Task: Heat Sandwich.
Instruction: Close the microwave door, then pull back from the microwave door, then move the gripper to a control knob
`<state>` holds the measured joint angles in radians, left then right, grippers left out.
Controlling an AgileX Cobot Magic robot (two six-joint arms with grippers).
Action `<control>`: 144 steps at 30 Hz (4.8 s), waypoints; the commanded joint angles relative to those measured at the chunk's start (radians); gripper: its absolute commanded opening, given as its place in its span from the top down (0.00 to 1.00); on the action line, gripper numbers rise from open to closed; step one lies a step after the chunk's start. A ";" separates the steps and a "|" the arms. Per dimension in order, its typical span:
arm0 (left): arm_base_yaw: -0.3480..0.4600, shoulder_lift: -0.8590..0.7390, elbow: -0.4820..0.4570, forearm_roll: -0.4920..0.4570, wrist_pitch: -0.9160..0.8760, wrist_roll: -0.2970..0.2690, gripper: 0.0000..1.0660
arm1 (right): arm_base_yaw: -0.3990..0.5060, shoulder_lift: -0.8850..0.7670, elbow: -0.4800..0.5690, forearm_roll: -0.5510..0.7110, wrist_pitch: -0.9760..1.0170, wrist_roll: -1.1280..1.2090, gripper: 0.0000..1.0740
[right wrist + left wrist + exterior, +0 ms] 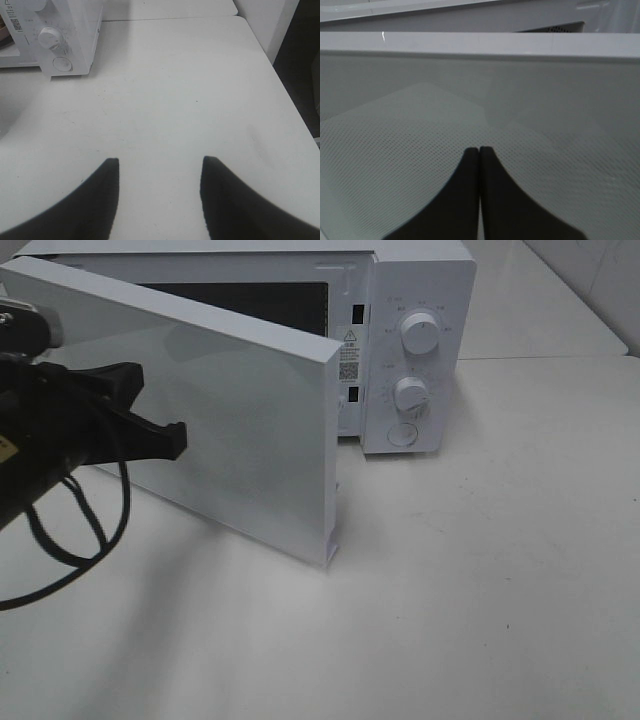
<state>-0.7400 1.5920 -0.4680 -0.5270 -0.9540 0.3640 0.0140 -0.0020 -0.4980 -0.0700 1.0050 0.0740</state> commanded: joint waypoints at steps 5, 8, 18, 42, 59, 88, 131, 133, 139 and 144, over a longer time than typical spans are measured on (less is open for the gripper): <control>-0.166 0.124 -0.148 -0.327 -0.104 0.161 1.00 | -0.001 -0.029 0.002 -0.005 -0.008 -0.009 0.53; -0.196 0.155 -0.198 -0.390 -0.118 0.197 1.00 | -0.001 -0.029 0.002 -0.005 -0.008 -0.009 0.53; -0.226 0.308 -0.491 -0.597 -0.116 0.333 1.00 | -0.001 -0.029 0.002 -0.005 -0.008 -0.009 0.53; -0.209 0.520 -0.805 -0.651 -0.108 0.379 1.00 | -0.001 -0.029 0.002 -0.005 -0.008 -0.009 0.53; -0.105 0.538 -0.828 -0.574 -0.034 0.314 1.00 | -0.001 -0.029 0.002 -0.005 -0.008 -0.009 0.53; -0.232 0.504 -0.826 -0.548 -0.033 0.312 1.00 | -0.001 -0.029 0.002 -0.005 -0.008 -0.010 0.53; 0.031 0.008 -0.696 0.187 1.944 0.010 0.25 | -0.001 -0.029 0.002 -0.005 -0.008 -0.012 0.53; 0.060 -0.002 -0.696 0.204 1.983 -0.033 0.24 | -0.001 -0.029 0.002 -0.005 -0.008 -0.012 0.53; 0.235 -0.076 -0.669 0.364 2.143 -0.242 0.25 | -0.001 -0.029 0.002 -0.004 -0.008 -0.012 0.53; 0.386 -0.177 -0.574 0.416 2.175 -0.313 0.26 | -0.001 -0.029 0.002 -0.004 -0.008 -0.012 0.53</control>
<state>-0.3940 1.4500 -1.0770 -0.1260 1.2010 0.0810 0.0140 -0.0020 -0.4980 -0.0700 1.0050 0.0720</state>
